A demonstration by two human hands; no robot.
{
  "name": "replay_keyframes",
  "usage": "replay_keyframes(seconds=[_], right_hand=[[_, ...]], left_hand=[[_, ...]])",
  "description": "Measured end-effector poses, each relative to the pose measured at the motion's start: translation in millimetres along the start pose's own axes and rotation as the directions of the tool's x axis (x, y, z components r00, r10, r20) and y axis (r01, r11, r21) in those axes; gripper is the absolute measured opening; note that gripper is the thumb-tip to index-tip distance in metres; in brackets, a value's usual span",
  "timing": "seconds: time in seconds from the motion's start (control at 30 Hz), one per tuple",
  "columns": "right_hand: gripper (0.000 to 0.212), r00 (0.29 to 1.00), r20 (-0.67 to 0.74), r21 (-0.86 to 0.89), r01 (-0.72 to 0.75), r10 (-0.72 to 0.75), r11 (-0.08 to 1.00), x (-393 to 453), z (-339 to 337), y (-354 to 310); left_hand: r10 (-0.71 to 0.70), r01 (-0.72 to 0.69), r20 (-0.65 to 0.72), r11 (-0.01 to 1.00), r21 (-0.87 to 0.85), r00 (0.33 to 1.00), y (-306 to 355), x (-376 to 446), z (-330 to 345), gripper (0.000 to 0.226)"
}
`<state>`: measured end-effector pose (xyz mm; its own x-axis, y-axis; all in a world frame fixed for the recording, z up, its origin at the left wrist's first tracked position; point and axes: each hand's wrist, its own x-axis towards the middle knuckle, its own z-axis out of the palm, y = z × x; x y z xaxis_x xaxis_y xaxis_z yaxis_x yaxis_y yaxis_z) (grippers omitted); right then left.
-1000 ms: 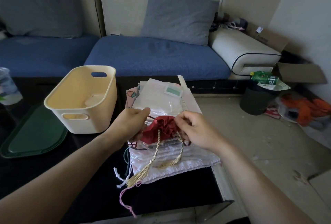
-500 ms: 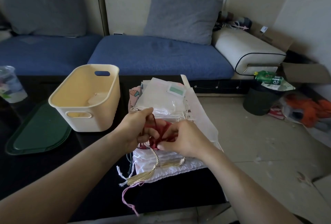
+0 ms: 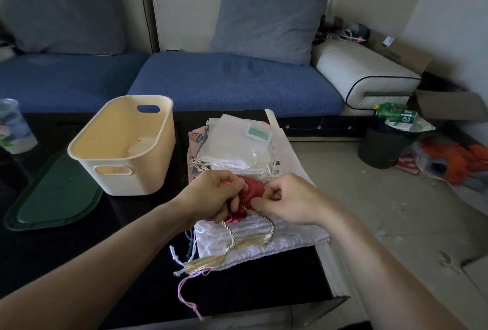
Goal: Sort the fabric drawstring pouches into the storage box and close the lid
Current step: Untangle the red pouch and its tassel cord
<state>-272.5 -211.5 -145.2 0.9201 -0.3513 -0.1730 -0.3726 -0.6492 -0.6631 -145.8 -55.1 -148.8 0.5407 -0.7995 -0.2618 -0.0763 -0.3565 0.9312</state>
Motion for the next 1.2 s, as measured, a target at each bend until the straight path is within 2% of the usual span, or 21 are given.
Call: replay_keyframes(seconds=[0.13, 0.2, 0.33, 0.43, 0.53, 0.63, 0.73, 0.87, 1.0, 1.07, 1.2], right_hand=[[0.027, 0.999, 0.026, 0.177, 0.023, -0.028, 0.984, -0.3, -6.7, 1.1], [0.020, 0.996, 0.050, 0.291, 0.056, -0.073, 0.955, -3.1, -9.0, -3.6], [0.016, 0.976, 0.168, 0.397, 0.061, -0.138, 0.916, -7.1, -7.1, -11.2], [0.020, 0.982, 0.144, 0.414, 0.049, -0.119, 0.909, -5.8, -3.0, -11.2], [0.012, 0.995, 0.030, 0.349, 0.081, -0.098, 0.934, -2.4, -1.5, -6.4], [0.008, 0.996, 0.032, 0.415, 0.068, -0.089, 0.907, -1.7, 0.7, -5.3], [0.014, 0.992, -0.026, 0.467, 0.124, -0.126, 0.876, -2.9, -1.6, -8.8], [0.011, 0.978, -0.009, 0.433, 0.192, -0.209, 0.881, -8.9, -4.3, -11.1], [0.007, 0.976, -0.109, 0.377, 0.214, -0.187, 0.901, -10.4, 1.4, -14.5], [0.012, 0.971, -0.168, 0.307, 0.216, -0.171, 0.927, -9.4, 4.3, -16.2], [0.010, 0.964, -0.176, 0.220, 0.234, -0.198, 0.947, -8.0, 6.4, -14.2]], left_hand=[[-0.008, 0.007, 0.062, 1.000, 0.012, 0.998, -1.6, 1.1, 2.6, 0.023], [-0.022, 0.022, 0.137, 1.000, 0.002, 0.990, -2.2, 1.3, 3.6, 0.019], [-0.062, 0.038, 0.393, 0.997, 0.070, 0.918, -1.9, -4.2, 0.3, 0.021], [-0.082, 0.073, 0.466, 0.997, 0.036, 0.881, -0.3, -4.7, -3.1, 0.030], [-0.074, 0.076, 0.428, 0.997, 0.012, 0.901, 5.5, -6.3, -4.9, 0.034], [-0.060, 0.048, 0.322, 0.998, 0.044, 0.945, 7.8, -6.7, -2.6, 0.043], [-0.042, 0.054, 0.225, 0.997, -0.051, 0.974, 6.6, -4.1, -0.2, 0.042], [-0.022, 0.040, 0.116, 0.987, -0.153, 0.993, 8.1, -1.6, -0.2, 0.044], [0.001, 0.015, 0.116, 0.990, -0.141, 0.993, 10.2, -3.4, 4.4, 0.052], [0.019, -0.003, 0.123, 0.992, -0.127, 0.992, 9.5, -3.6, 5.8, 0.045], [0.037, -0.030, 0.113, 0.997, -0.067, 0.993, 8.1, -4.4, 6.3, 0.036]])
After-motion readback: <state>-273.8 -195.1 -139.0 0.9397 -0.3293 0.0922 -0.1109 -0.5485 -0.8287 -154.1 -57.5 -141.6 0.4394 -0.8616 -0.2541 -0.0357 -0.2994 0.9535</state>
